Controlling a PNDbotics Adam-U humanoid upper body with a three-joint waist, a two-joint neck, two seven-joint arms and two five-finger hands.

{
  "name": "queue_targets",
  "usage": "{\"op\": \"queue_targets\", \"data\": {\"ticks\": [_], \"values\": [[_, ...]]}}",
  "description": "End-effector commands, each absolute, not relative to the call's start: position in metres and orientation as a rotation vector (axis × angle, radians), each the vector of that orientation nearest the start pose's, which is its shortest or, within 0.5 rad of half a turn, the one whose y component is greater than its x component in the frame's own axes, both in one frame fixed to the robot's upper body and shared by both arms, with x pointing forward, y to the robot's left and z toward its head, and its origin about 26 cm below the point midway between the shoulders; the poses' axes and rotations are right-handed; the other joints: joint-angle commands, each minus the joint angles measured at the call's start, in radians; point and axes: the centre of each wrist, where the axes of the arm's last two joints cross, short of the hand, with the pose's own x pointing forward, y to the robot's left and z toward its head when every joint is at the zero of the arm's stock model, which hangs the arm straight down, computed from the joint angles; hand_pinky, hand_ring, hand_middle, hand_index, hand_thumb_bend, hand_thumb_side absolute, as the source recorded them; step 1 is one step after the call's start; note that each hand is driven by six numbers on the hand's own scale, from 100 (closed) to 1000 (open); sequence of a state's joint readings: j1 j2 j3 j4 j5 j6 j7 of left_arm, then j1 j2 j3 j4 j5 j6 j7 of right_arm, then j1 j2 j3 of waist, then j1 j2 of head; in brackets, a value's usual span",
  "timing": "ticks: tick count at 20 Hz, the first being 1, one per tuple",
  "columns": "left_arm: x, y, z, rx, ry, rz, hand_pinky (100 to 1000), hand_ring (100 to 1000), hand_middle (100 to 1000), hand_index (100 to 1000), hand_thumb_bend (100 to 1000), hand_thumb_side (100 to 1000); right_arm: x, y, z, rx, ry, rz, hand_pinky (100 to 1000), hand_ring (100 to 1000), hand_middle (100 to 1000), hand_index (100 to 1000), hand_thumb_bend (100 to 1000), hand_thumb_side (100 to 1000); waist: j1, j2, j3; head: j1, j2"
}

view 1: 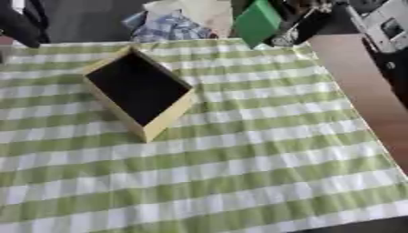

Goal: Pick up objects on the table and place them in the box.

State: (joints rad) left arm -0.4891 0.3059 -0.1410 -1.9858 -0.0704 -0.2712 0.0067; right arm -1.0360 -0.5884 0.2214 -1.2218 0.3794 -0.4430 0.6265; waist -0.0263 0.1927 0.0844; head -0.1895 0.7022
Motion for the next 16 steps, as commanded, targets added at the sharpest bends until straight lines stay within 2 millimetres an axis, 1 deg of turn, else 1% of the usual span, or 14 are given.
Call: {"op": "queue_targets", "data": {"ticks": [1, 5, 8, 12, 16], "values": [[0.308, 0.2, 0.247, 0.028, 3.415, 0.753, 506, 561, 538, 715, 100, 567, 0.45, -0.248, 0.324, 0.727, 2.597, -2.386, 153, 285, 221, 377, 100, 100, 0.0, -0.011, 0.007, -0.009, 0.008], [0.308, 0.198, 0.249, 0.045, 3.407, 0.748, 507, 562, 538, 715, 100, 568, 0.457, -0.228, 0.322, 0.687, 2.615, -2.366, 149, 282, 219, 376, 100, 100, -0.003, -0.007, 0.022, -0.014, 0.009], [0.308, 0.195, 0.252, 0.073, 3.396, 0.737, 509, 563, 539, 715, 100, 570, 0.463, -0.213, 0.316, 0.665, 2.625, -2.382, 152, 284, 220, 377, 100, 100, -0.006, -0.004, 0.032, -0.026, 0.004], [0.308, 0.19, 0.256, 0.113, 3.376, 0.721, 510, 564, 539, 714, 100, 571, 0.471, -0.201, 0.306, 0.719, 2.666, -2.367, 145, 279, 216, 374, 100, 100, -0.009, 0.006, 0.05, -0.047, -0.011], [0.308, 0.185, 0.261, 0.145, 3.35, 0.703, 512, 564, 539, 713, 100, 571, 0.475, -0.188, 0.303, 0.798, 2.682, -2.318, 152, 284, 220, 378, 100, 100, -0.011, 0.019, 0.075, -0.065, -0.021]]}}
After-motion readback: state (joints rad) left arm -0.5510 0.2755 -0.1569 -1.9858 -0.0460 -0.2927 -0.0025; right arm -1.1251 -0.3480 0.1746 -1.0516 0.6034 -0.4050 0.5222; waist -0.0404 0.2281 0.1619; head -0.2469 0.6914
